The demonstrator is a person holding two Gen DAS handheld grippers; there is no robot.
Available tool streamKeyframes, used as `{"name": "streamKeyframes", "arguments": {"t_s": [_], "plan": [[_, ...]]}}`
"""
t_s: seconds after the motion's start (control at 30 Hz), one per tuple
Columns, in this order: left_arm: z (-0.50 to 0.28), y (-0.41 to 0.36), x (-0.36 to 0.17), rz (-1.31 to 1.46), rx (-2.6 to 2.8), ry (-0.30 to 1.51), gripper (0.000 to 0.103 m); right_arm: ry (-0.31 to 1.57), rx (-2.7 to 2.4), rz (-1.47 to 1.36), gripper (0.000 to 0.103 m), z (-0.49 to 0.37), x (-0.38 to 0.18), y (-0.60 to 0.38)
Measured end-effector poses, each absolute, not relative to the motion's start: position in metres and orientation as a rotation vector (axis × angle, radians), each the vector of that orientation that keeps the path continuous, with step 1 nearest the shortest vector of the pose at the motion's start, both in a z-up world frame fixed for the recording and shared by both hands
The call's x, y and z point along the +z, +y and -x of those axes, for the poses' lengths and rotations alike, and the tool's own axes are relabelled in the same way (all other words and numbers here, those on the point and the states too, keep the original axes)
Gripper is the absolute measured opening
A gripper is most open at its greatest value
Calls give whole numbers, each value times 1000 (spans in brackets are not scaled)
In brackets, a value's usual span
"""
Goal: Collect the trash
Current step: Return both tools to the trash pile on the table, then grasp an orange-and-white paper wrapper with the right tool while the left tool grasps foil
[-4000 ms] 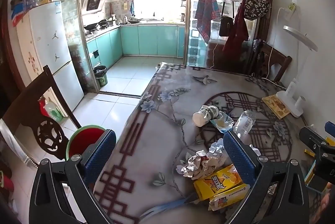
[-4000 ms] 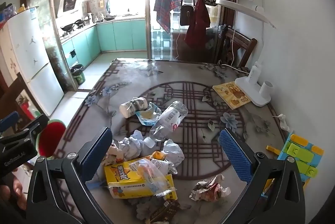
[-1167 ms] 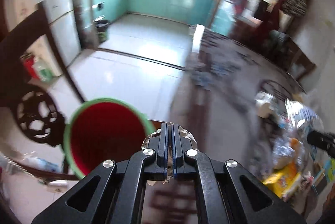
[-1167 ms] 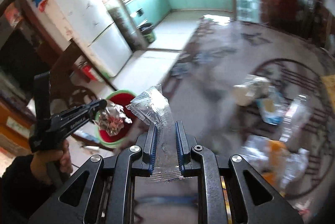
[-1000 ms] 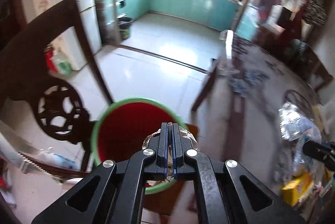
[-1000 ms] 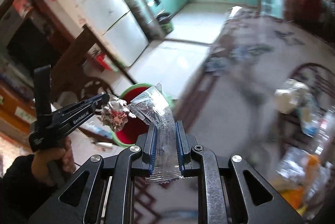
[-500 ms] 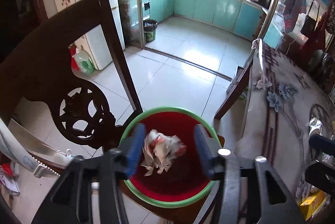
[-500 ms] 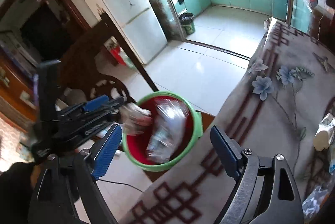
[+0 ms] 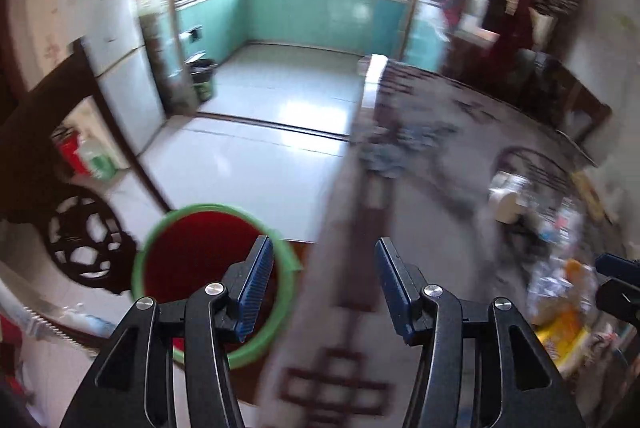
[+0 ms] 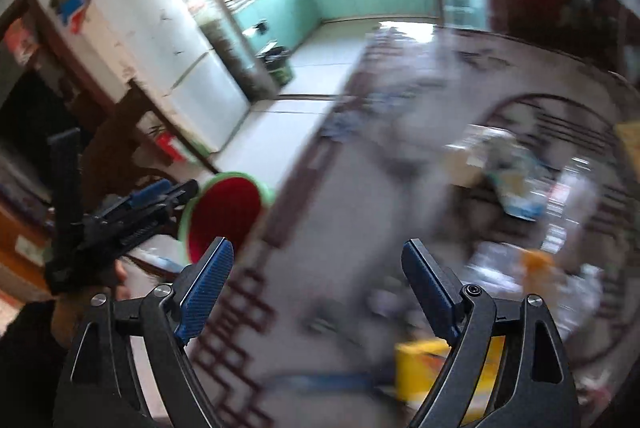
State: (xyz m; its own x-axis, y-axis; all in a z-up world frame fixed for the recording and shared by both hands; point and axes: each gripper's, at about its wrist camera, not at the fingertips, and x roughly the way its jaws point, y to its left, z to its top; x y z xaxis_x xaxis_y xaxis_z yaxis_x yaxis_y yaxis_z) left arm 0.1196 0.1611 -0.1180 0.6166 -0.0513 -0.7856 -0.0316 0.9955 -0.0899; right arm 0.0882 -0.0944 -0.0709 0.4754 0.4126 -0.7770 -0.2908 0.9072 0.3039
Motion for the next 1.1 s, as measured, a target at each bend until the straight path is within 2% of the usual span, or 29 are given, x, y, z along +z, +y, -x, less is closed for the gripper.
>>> {"name": "streamKeyframes", "arguments": {"t_s": [0.23,0.5,0.67,0.73,0.83,0.9,0.93,0.97,1.1], "plan": [[-108,57,-112,52,-155,928,52,987,237,-104,86,-75,-70,-201],[-90,-28,-111,3,-217,954,52,1062,224,-69,80,-84,-94,-257],[-79,-45,-115,-14,-199,979,52,1129,293,-38,58,-91,-123,-257],[-76,-45,-117,-10,-186,990,52,1146,319,-40,54,-95,-132,-256],[-74,-44,-118,-8,-172,1000,52,1173,350,-43,54,-105,-147,-251],[-73,-48,-119,-14,-172,1003,52,1199,371,-50,40,-111,-157,-250],[-72,-50,-119,-18,-173,1006,52,1220,381,-47,28,-114,-163,-248],[-72,-52,-119,-22,-176,1010,52,1228,386,-48,24,-115,-165,-248],[-75,-63,-122,-34,-199,1026,52,1180,411,-85,19,-108,-150,-255]]}}
